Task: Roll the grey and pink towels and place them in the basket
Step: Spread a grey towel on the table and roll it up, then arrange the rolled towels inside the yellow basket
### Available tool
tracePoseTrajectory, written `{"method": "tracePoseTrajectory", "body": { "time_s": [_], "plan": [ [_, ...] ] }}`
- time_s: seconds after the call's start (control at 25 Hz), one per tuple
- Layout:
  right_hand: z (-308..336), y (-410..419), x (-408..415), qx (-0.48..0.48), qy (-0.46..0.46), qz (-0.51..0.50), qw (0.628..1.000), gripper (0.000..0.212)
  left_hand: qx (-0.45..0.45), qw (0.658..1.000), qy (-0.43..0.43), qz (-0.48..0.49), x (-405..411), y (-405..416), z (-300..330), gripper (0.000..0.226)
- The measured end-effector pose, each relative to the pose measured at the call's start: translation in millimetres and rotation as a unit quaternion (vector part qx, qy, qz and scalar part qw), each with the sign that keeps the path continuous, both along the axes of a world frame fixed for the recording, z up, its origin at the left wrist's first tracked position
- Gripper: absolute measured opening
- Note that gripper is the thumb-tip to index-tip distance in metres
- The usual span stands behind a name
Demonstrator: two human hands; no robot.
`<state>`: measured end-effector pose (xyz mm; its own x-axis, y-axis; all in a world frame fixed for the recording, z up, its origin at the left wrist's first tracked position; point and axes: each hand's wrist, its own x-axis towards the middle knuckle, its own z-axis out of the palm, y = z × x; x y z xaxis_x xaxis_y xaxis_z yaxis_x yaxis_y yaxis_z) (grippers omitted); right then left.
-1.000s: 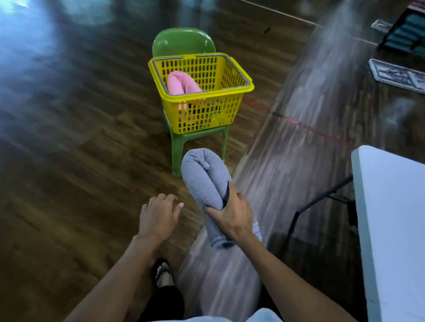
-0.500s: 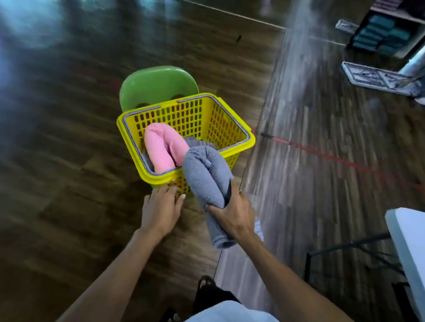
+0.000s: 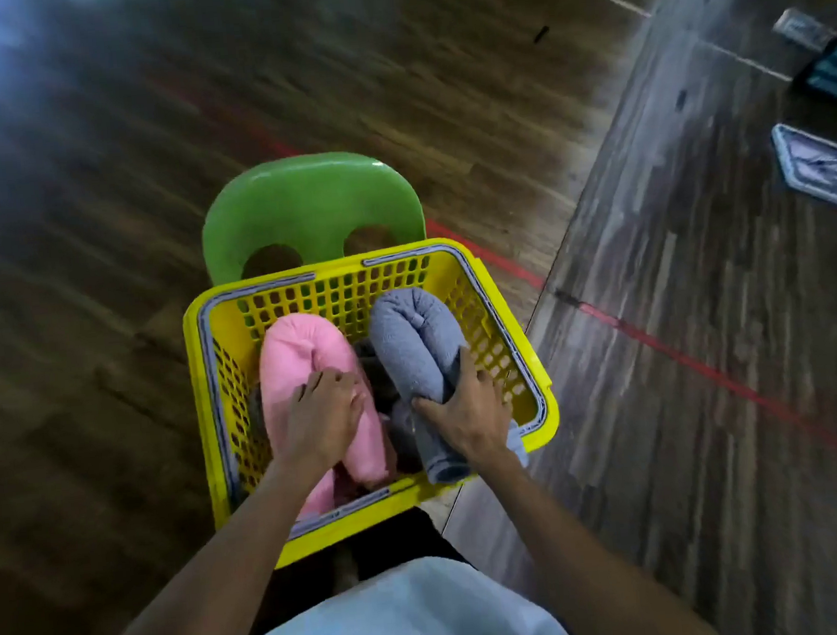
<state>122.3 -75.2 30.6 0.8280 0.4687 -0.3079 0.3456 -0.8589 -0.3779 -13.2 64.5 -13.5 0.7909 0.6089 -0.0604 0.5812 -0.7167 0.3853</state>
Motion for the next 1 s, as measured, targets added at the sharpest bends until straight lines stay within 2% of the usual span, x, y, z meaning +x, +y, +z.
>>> {"method": "tracePoseTrajectory", "body": {
  "time_s": [0.16,0.32,0.44,0.6,0.8,0.88,1.0],
  "plan": [
    [-35.9,36.8,50.5,-0.056,0.028,0.002,0.998,0.104,-0.011,0.997,0.064,-0.051,44.4,31.3,-44.3,0.036],
    [-91.2,56.4,72.3,-0.098,0.045,-0.013,0.994,0.102,-0.012,0.99,0.118,-0.081,46.9,45.6,-91.6,0.052],
    [-137.1,50.5,70.5,-0.138,0.068,-0.022,0.988,0.105,0.001,0.99,0.115,-0.087,31.3,46.3,-112.3,0.053],
    [-188.4,47.9,76.1,-0.145,0.132,-0.045,0.98,0.108,0.04,0.988,0.112,-0.103,21.5,48.6,-119.5,0.055],
    [-216.8,46.5,80.2,-0.135,0.165,-0.05,0.976,0.112,0.046,0.989,0.105,-0.091,20.8,44.5,-125.4,0.057],
    [-207.8,45.4,79.5,-0.137,0.168,-0.044,0.975,0.114,0.044,0.992,0.1,-0.066,21.9,41.5,-119.3,0.06],
    [-177.1,45.8,65.4,-0.119,0.103,-0.008,0.987,0.106,0.003,0.991,0.091,0.101,20.7,29.0,-100.1,0.085]
  ]
}}
